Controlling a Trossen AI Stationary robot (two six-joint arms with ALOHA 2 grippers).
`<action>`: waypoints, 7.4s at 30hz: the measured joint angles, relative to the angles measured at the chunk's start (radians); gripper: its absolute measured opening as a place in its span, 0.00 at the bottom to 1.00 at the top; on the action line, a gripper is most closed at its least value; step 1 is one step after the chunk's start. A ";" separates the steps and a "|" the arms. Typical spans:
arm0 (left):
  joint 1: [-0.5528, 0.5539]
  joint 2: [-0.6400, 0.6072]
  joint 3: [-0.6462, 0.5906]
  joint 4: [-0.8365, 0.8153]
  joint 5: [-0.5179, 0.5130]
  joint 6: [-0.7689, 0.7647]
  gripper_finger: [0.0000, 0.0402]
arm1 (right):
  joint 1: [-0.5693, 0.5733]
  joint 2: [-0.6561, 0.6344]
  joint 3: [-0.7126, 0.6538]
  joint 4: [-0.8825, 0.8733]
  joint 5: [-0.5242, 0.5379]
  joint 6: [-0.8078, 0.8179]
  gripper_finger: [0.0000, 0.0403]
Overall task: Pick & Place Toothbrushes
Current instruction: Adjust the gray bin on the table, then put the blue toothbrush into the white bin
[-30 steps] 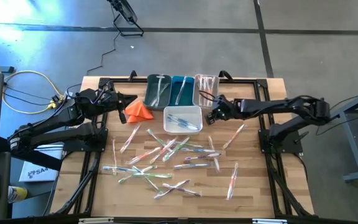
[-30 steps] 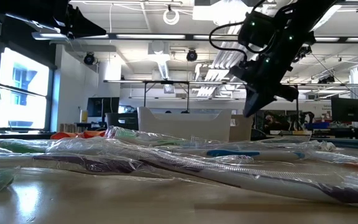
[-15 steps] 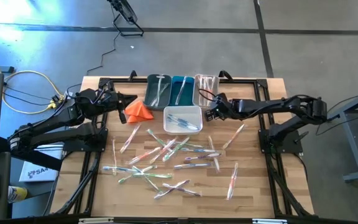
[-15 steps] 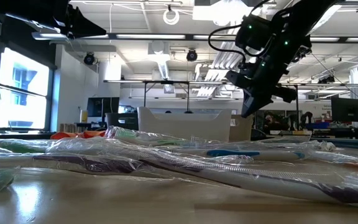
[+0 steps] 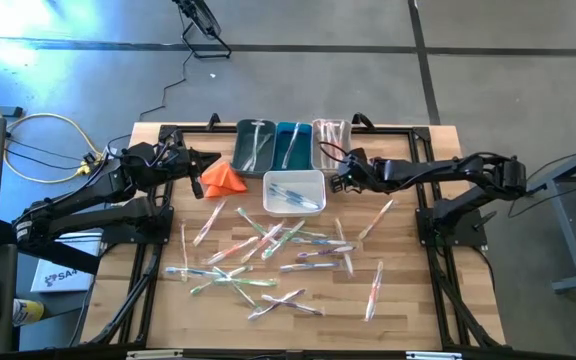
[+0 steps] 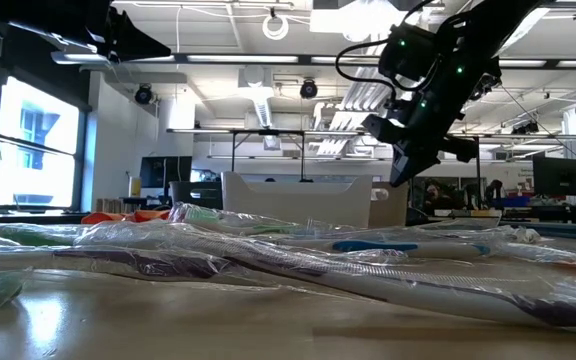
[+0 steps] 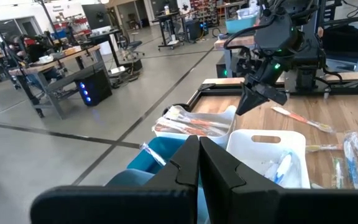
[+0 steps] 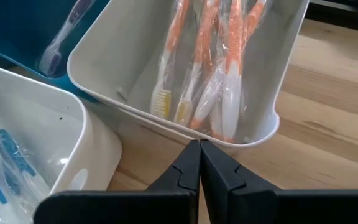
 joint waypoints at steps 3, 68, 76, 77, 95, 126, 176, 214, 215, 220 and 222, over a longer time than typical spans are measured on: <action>0.000 0.000 0.000 0.000 0.000 0.000 0.02 | 0.001 0.000 0.000 0.003 -0.019 0.000 0.01; 0.000 0.000 0.000 0.026 0.001 -0.037 0.02 | 0.330 -0.084 0.113 -0.125 -0.419 -0.196 0.01; 0.000 0.000 0.000 0.023 0.001 -0.037 0.02 | 0.330 0.034 0.114 -0.132 -0.439 -0.239 0.01; 0.000 0.000 0.000 0.023 0.001 -0.037 0.02 | 0.330 0.045 0.114 -0.133 -0.441 -0.240 0.01; 0.000 0.000 0.000 0.023 0.001 -0.037 0.02 | 0.351 0.103 0.113 -0.170 -0.498 -0.350 0.34; 0.000 0.000 0.000 0.015 0.001 -0.035 0.02 | 0.457 0.241 0.098 -0.083 -0.468 -0.410 0.34; 0.000 0.000 0.000 0.016 0.001 -0.035 0.02 | 0.429 -0.017 0.129 -0.117 -0.401 -0.374 0.11; 0.000 0.000 0.000 0.026 0.000 -0.035 0.02 | 0.275 0.019 0.148 0.395 -0.181 -0.545 0.11; 0.000 0.000 0.000 0.026 0.000 -0.035 0.02 | 0.275 0.041 0.163 0.384 -0.183 -0.545 0.11; 0.000 0.000 0.000 0.026 0.001 -0.035 0.02 | 0.269 0.123 0.264 0.204 -0.186 -0.545 0.11; 0.000 0.000 0.000 0.025 0.000 -0.035 0.02 | 0.261 0.153 0.293 0.119 -0.184 -0.545 0.11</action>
